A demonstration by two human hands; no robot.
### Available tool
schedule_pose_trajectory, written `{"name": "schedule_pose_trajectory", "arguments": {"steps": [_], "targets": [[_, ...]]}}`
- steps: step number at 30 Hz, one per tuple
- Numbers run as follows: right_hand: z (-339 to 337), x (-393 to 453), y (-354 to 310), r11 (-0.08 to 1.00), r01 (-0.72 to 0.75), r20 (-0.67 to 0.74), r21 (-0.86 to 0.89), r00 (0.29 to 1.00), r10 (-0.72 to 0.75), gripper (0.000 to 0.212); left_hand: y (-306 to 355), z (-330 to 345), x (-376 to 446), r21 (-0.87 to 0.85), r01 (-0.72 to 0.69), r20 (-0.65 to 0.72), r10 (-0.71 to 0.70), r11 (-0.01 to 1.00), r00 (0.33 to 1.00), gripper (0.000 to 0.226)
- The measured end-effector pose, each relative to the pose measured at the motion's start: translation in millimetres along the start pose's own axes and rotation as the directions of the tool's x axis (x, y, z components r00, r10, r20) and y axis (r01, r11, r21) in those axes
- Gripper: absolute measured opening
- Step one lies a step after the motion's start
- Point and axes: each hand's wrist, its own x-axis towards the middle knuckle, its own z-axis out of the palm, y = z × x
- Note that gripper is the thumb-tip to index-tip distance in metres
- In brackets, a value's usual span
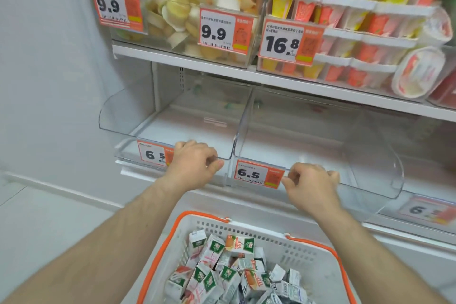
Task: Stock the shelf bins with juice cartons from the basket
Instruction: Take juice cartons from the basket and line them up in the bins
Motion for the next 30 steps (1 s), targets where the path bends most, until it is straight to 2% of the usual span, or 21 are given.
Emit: {"name": "schedule_pose_trajectory", "arguments": {"steps": [8,13,16,18,19,21,23,25,28,30], "targets": [[-7.2,-28.2,-5.1,1.000,-0.003,0.044,0.007,0.999,0.003,0.011,7.5,-5.0,-26.0,0.035,0.048,0.023,-0.049,0.998,0.999,0.046],[-12.7,-36.8,-4.6,1.000,0.013,0.094,-0.012,0.995,-0.012,0.023,12.2,-7.4,-33.2,0.011,0.074,0.030,-0.074,0.997,0.997,0.042],[-17.2,-37.6,-3.8,0.998,0.055,0.131,-0.017,0.990,-0.052,0.032,18.2,-9.3,-32.4,0.021,0.093,0.089,-0.094,0.995,0.992,0.033],[-21.7,-39.4,-1.6,0.995,0.094,0.141,-0.041,0.986,-0.087,0.044,28.8,-9.2,-32.8,0.024,0.109,0.066,-0.110,0.994,0.992,0.047],[-25.4,-40.5,2.6,0.993,0.110,0.095,-0.053,0.990,-0.105,0.050,38.3,-9.4,-33.2,-0.008,0.119,-0.005,-0.119,0.993,0.993,0.058],[-37.7,-40.3,20.2,0.994,0.105,-0.161,0.031,0.982,-0.099,0.048,68.2,-11.7,-33.0,-0.098,0.099,-0.189,-0.117,0.990,0.975,0.071],[-55.9,-39.3,49.5,0.969,0.076,-0.410,0.236,0.912,0.028,0.035,109.1,-8.4,-29.7,-0.129,0.002,-0.275,-0.038,0.992,0.961,0.072],[-68.0,-39.5,87.5,0.911,0.001,-0.499,0.413,0.837,0.226,0.027,152.3,2.5,-26.9,-0.115,-0.105,-0.221,0.077,0.988,0.972,0.072],[-71.0,-42.1,147.7,0.812,-0.259,-0.435,0.523,0.739,0.515,0.034,204.4,27.2,-25.4,-0.091,-0.189,-0.036,0.187,0.978,0.982,0.072],[-64.2,-41.8,190.6,0.773,-0.491,-0.293,0.403,0.731,0.617,0.045,228.2,47.1,-24.6,-0.053,-0.219,0.036,0.221,0.974,0.975,0.075]]}}
